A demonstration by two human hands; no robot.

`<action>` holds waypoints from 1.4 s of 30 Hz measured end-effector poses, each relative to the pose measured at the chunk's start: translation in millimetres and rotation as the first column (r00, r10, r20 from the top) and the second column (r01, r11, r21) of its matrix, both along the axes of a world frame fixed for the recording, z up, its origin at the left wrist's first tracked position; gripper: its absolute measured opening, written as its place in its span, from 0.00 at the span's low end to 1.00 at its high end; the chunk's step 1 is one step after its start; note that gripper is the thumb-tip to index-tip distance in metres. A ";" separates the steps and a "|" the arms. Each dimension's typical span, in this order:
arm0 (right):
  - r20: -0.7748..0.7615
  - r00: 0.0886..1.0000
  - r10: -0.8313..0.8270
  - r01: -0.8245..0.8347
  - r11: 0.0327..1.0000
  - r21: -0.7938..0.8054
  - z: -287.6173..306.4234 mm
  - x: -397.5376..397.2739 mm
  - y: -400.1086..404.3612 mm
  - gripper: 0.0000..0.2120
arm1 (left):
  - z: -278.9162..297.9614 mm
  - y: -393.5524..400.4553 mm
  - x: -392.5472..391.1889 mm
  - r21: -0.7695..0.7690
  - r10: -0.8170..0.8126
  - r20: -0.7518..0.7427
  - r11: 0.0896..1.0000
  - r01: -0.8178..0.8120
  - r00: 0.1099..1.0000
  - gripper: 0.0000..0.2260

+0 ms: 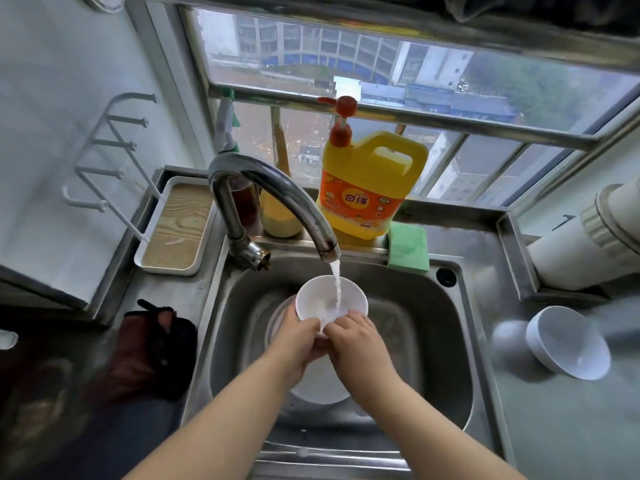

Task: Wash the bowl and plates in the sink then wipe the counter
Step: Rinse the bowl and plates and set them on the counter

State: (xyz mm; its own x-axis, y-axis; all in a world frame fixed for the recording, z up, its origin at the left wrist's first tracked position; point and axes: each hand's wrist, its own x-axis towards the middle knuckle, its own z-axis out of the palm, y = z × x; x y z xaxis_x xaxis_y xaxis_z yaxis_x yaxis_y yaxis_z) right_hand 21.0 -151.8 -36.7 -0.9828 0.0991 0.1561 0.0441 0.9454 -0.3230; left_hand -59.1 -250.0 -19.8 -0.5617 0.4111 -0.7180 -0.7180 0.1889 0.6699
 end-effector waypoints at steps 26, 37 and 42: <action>0.523 0.815 -0.250 0.534 -0.031 -0.845 23.3 -1.2 20.3 0.14 | -1.1 -10.7 -12.6 0.087 -0.015 0.042 0.996 0.011 0.999 0.18; 0.640 0.723 -0.261 0.484 -0.470 -0.738 23.9 -27.3 28.4 0.16 | 11.8 -11.3 -7.1 0.019 -0.011 -0.194 1.000 0.015 0.981 0.12; 0.717 0.666 -0.204 0.539 -0.532 -0.652 17.6 -43.8 26.4 0.21 | 18.4 -10.7 -15.3 -0.034 0.000 -0.344 0.999 -0.013 0.939 0.08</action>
State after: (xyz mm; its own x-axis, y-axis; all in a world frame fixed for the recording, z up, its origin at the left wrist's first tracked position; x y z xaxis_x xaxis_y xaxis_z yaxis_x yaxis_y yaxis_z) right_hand -22.8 -125.4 -19.1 -0.5211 0.2758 -0.8077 0.3730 -0.7776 -0.5061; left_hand -74.4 -260.7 -1.3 -0.7793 0.3843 -0.4950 -0.4468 0.2132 0.8689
